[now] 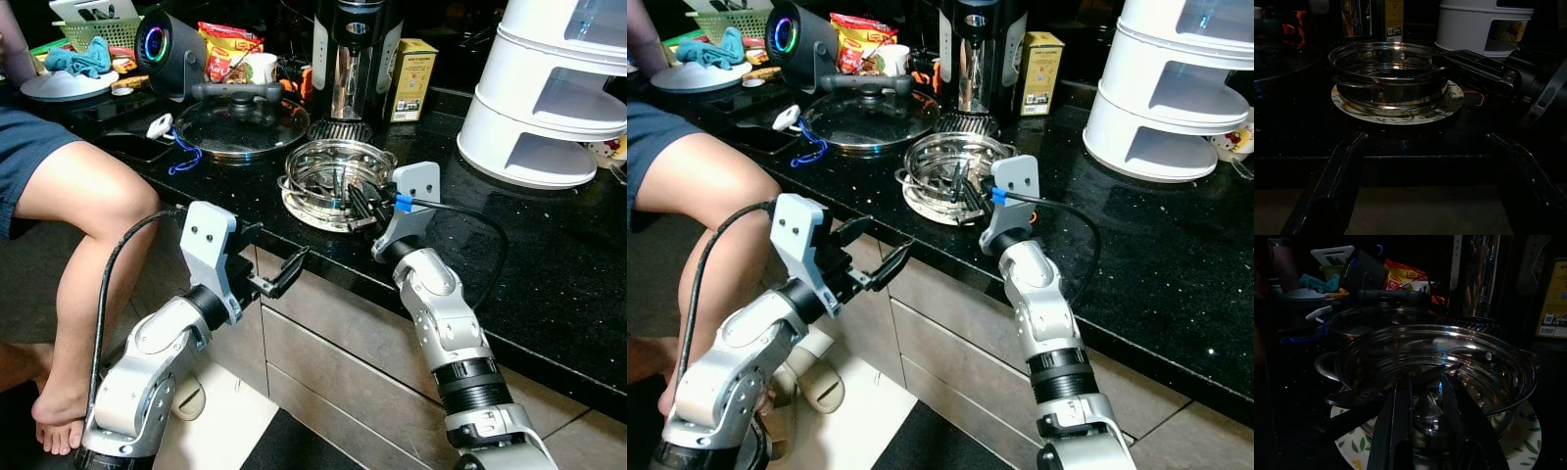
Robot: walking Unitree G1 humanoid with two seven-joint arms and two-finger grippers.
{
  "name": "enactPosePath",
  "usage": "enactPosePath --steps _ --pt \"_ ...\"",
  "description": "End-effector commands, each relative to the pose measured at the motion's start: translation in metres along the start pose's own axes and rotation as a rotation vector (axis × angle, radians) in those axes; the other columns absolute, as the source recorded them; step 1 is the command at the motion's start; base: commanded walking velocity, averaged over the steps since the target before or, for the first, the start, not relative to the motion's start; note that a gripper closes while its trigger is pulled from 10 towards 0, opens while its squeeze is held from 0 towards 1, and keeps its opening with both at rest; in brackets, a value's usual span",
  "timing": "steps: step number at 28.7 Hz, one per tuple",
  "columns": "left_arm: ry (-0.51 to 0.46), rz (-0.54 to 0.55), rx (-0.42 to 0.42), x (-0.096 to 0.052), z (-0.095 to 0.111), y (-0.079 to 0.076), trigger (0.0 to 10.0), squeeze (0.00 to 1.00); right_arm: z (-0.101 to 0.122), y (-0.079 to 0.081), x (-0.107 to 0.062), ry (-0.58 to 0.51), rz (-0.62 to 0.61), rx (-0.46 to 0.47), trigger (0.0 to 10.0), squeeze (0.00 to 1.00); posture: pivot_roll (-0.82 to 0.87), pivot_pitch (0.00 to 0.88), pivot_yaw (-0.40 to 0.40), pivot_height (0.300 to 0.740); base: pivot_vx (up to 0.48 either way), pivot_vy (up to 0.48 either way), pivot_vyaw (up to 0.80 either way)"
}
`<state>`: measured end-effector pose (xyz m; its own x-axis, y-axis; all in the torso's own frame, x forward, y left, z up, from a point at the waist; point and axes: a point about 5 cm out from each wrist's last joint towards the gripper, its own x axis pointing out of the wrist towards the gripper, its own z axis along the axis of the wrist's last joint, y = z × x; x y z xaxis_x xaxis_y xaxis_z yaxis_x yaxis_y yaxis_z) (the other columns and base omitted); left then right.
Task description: Kitchen organization
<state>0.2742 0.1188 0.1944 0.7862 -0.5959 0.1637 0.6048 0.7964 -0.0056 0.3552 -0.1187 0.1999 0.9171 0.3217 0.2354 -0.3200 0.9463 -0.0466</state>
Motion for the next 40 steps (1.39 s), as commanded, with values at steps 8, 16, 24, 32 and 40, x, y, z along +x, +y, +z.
enactPosePath --steps 8,16,24,32,40 --pt "-0.005 -0.016 -0.001 0.001 0.002 -0.004 10.0 0.0 0.014 -0.004 0.004 -0.067 -0.029 -0.078 0.0 0.0 0.07 0.065 -0.021 0.74 0.0 0.0 0.0" --pt "-0.008 -0.02 0.0 0.002 0.002 -0.005 10.0 0.0 0.03 -0.001 0.006 -0.126 0.002 -0.264 0.0 0.0 0.06 0.059 -0.018 0.74 0.0 0.0 0.0" --pt "-0.01 -0.026 0.0 0.003 0.002 -0.007 10.0 0.0 0.032 0.005 0.006 -0.126 0.059 -0.378 0.0 0.0 0.06 0.052 -0.02 0.74 0.0 0.0 0.0" --pt "-0.009 -0.026 -0.001 0.004 0.002 -0.008 10.0 0.0 0.03 0.01 0.006 -0.117 0.096 -0.44 0.0 0.0 0.06 0.056 -0.021 0.74 0.0 0.0 0.0" --pt "-0.008 -0.021 -0.001 0.004 0.001 -0.008 10.0 0.0 0.027 0.01 0.005 -0.095 0.107 -0.5 0.0 0.0 0.06 0.063 -0.02 0.74 0.0 0.0 0.0"
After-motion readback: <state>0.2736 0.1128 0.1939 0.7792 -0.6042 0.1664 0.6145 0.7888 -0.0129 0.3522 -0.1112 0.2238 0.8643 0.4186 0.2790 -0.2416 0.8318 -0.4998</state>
